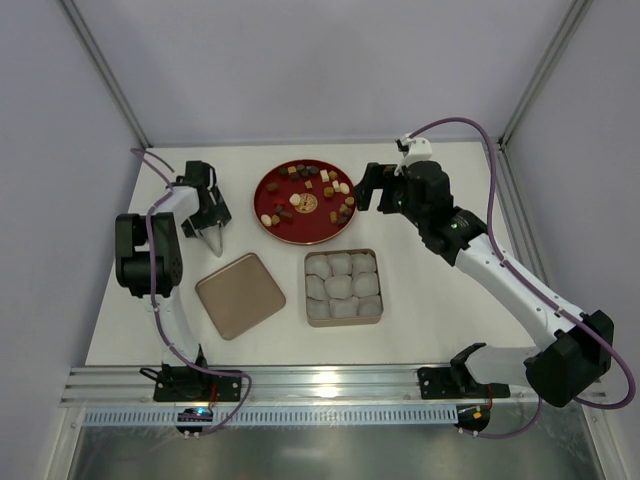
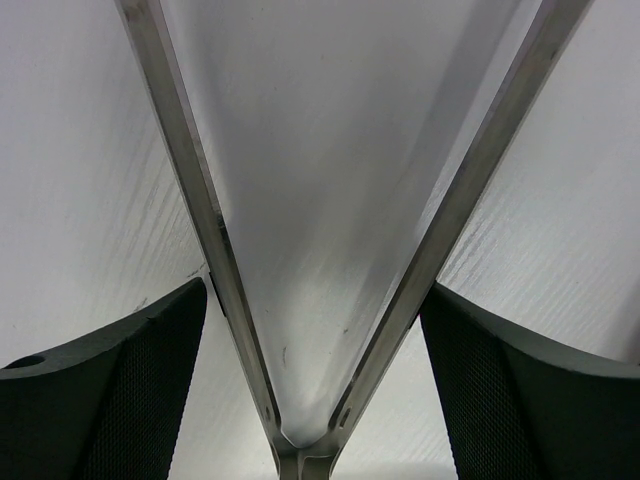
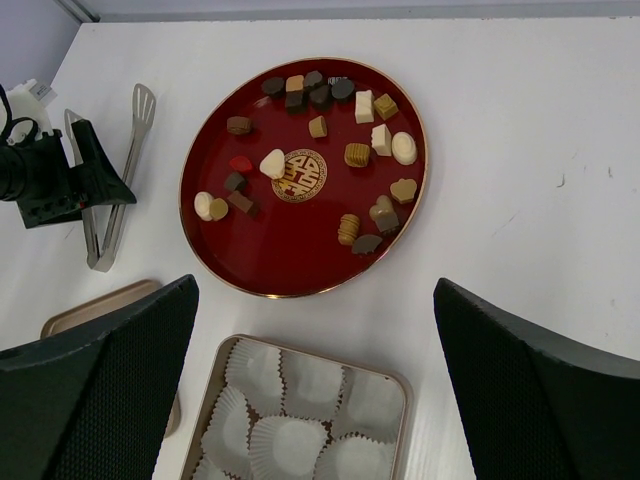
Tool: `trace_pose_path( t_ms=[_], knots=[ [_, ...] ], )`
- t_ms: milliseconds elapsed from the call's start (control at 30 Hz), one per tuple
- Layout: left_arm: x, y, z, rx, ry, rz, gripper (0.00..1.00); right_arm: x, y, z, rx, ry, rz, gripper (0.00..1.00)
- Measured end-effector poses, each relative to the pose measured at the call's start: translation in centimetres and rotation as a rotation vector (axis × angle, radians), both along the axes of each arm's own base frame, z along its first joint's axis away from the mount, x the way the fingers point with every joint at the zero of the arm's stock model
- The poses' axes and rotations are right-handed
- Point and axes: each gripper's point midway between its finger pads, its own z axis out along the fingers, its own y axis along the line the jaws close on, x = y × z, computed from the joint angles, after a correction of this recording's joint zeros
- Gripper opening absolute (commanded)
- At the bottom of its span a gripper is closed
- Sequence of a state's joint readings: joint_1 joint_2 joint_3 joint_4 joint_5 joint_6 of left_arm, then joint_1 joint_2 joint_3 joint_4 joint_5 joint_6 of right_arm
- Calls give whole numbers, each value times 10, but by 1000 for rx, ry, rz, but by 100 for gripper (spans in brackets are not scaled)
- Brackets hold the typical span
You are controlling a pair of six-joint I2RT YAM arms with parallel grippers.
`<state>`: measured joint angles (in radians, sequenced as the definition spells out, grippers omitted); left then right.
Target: Pack the chocolate
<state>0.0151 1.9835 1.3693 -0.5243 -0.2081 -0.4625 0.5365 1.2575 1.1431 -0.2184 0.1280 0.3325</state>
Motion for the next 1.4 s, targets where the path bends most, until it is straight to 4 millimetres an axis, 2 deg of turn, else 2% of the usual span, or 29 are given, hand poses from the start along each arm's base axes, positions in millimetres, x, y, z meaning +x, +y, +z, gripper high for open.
trace_pose_path(
  t_ms=[333,433,733,1000,1033,1100,1200,1267,1300,1400],
  knots=[
    [-2,-4,-1,-16,8,-12,75,0,0,0,7,4,-1,100],
    [-3,-8,-1,-16,10,-22,75,-1,1,0,10,6,1,100],
    [-7,-18,-1,-17,15,-45,66,-2,4,-1,17,12,17,100],
    [-7,-18,-1,-15,15,-41,67,-4,4,-4,12,25,21,100],
    [-7,-18,-1,-14,16,-41,76,-4,4,-4,11,26,21,100],
    [-8,-17,-1,-8,19,-40,78,-4,4,-4,11,26,21,100],
    [-8,-16,0,-5,21,-39,74,-5,3,-5,9,30,21,100],
    [-8,-16,0,-5,21,-38,66,-5,3,-5,9,30,21,100],
    [-8,-16,0,-5,22,-40,59,-5,4,-5,9,30,22,100],
    [-9,-17,0,-3,28,-42,51,-5,4,-5,9,31,24,100]
  ],
)
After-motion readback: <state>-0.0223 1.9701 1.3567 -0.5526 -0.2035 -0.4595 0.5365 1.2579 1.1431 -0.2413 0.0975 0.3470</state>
